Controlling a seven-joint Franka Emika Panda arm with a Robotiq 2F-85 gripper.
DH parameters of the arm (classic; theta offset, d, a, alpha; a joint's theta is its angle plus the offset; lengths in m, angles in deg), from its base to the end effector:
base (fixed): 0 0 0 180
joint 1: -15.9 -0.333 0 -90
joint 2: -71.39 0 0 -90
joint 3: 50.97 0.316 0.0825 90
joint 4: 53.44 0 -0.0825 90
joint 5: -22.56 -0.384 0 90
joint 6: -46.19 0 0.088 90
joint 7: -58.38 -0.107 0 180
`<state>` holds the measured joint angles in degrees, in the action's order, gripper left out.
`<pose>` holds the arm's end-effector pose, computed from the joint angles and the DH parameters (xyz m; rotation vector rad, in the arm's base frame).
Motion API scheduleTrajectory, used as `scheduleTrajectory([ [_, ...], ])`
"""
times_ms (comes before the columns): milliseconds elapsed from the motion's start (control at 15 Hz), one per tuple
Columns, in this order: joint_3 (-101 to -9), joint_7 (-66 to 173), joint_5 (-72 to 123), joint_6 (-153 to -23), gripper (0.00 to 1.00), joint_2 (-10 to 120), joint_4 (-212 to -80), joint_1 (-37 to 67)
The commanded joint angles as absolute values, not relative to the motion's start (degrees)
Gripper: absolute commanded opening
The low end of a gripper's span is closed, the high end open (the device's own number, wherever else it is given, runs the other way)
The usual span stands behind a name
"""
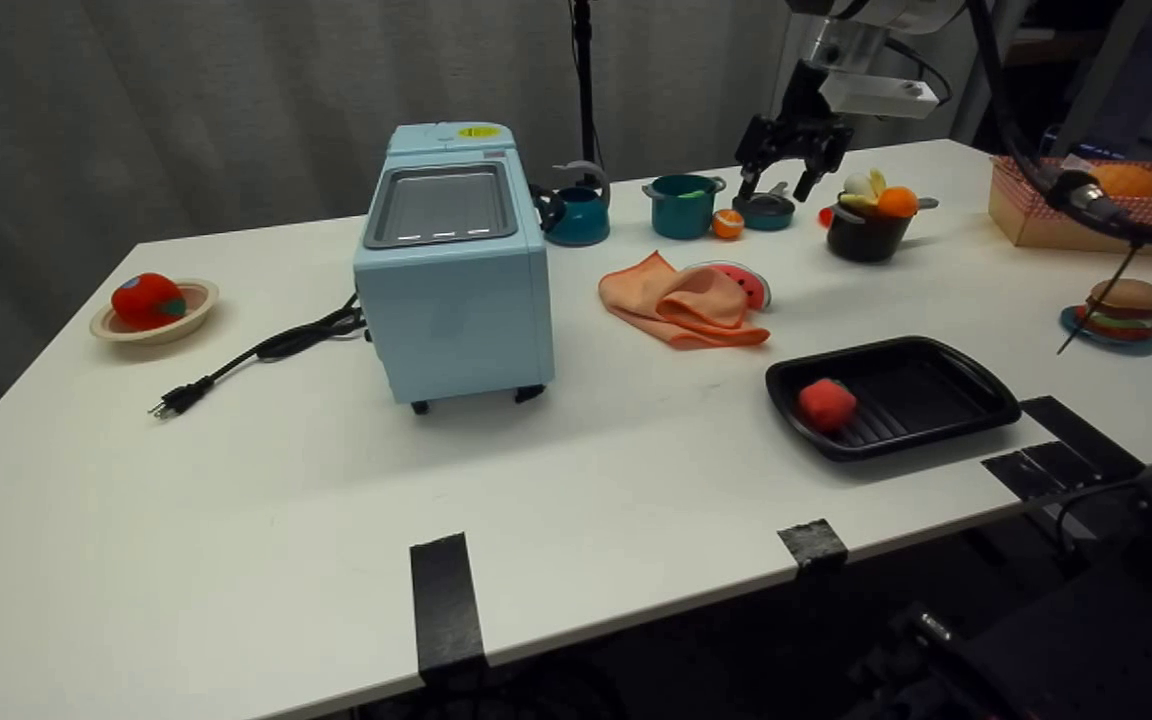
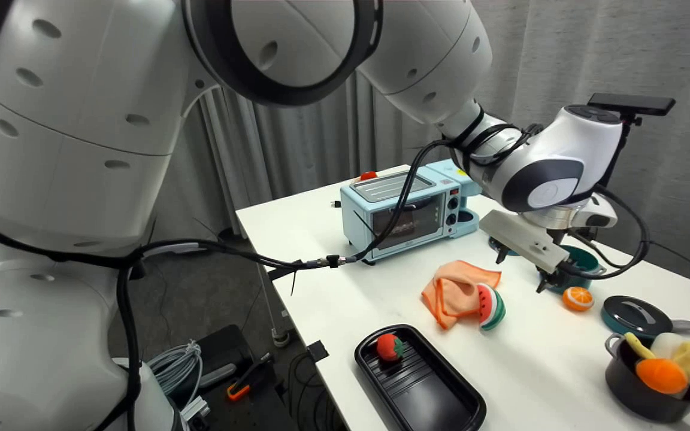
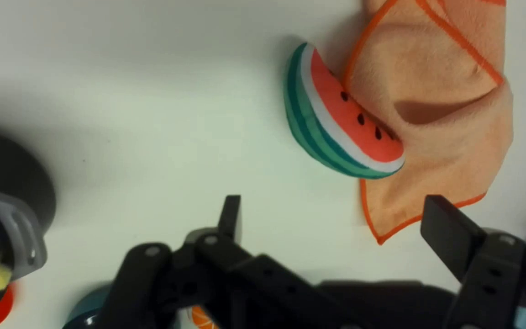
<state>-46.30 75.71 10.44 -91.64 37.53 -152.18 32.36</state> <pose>0.6654 -0.1433 0.2530 -2.9683 0.1038 -0.2029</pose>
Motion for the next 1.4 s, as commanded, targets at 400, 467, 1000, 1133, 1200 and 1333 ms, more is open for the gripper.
scheduleTrajectory([
  [400, -47.8, 77.0, 13.7, -92.7, 1.00, 32.7, -151.1, 28.4],
  [467, -47.9, 77.1, 14.0, -92.6, 1.00, 31.8, -150.3, 28.5],
  [1000, -49.0, 76.6, 17.3, -91.2, 1.00, 23.7, -142.5, 28.7],
  [1133, -49.0, 76.5, 17.6, -90.6, 1.00, 21.7, -139.9, 28.7],
  [1200, -48.9, 76.5, 17.6, -90.3, 1.00, 20.8, -138.8, 28.8],
  [1333, -48.6, 76.7, 17.5, -89.6, 1.00, 19.8, -137.4, 29.0],
])
